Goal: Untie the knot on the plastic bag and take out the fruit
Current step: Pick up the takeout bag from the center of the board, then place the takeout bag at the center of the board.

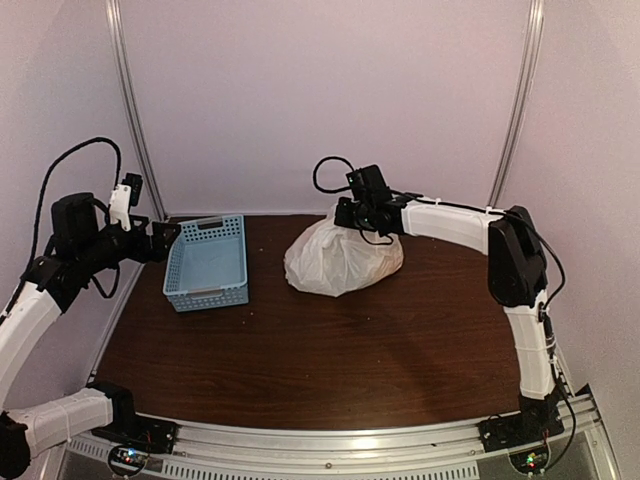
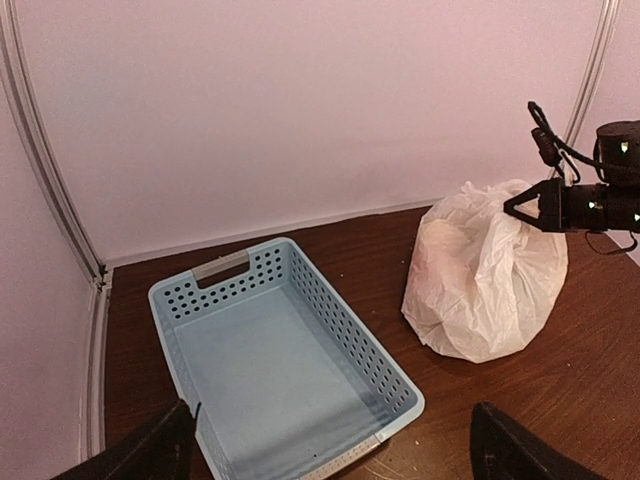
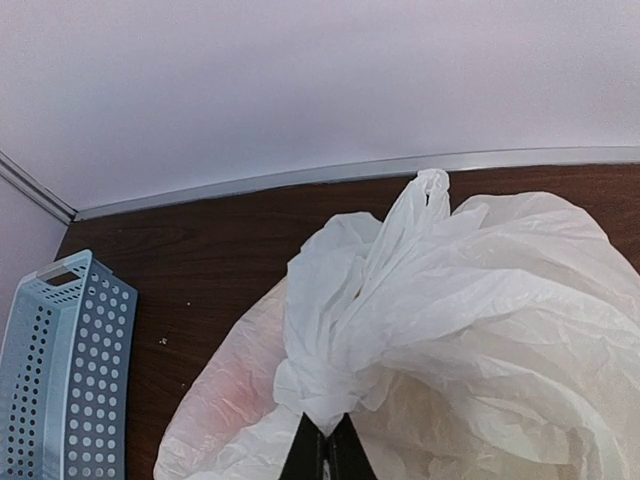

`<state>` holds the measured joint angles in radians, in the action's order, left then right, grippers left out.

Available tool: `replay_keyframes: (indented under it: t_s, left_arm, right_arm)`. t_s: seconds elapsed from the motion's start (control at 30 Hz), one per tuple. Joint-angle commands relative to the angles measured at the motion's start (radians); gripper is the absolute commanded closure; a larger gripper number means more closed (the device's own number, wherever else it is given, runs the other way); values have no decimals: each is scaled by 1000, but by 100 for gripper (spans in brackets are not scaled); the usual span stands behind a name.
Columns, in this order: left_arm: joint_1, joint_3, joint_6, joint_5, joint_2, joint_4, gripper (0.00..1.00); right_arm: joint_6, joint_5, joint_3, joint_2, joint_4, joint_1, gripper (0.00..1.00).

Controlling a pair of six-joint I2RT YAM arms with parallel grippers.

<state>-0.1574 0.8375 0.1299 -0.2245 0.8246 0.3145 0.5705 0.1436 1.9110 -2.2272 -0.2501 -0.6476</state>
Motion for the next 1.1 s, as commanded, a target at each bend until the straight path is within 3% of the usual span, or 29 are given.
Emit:
replay_keyframes:
  t_s: [0.0,0.3,0.73,0.9,1.07]
  left_arm:
    - [-2,-18,8,-6,-12,-26,3]
    - [-2,-18,5,-13,-10,-28,2]
    - [-2,-21,-1,-74,13,-37,3]
    - [-2,-28,-5,-143,30,-61,2]
    - [-2,-33,-3,-228,57,-86,3]
  right_arm:
    - [-41,-52,-41,78,62,-23,100]
    - [-128,-139,-173,197,100,-29,100]
    - [-249,-451,-480,430,157,-41,100]
    - [-282,-607,-598,538,195,-49,100]
    - [-359,-748,-656,610,128,-65,100]
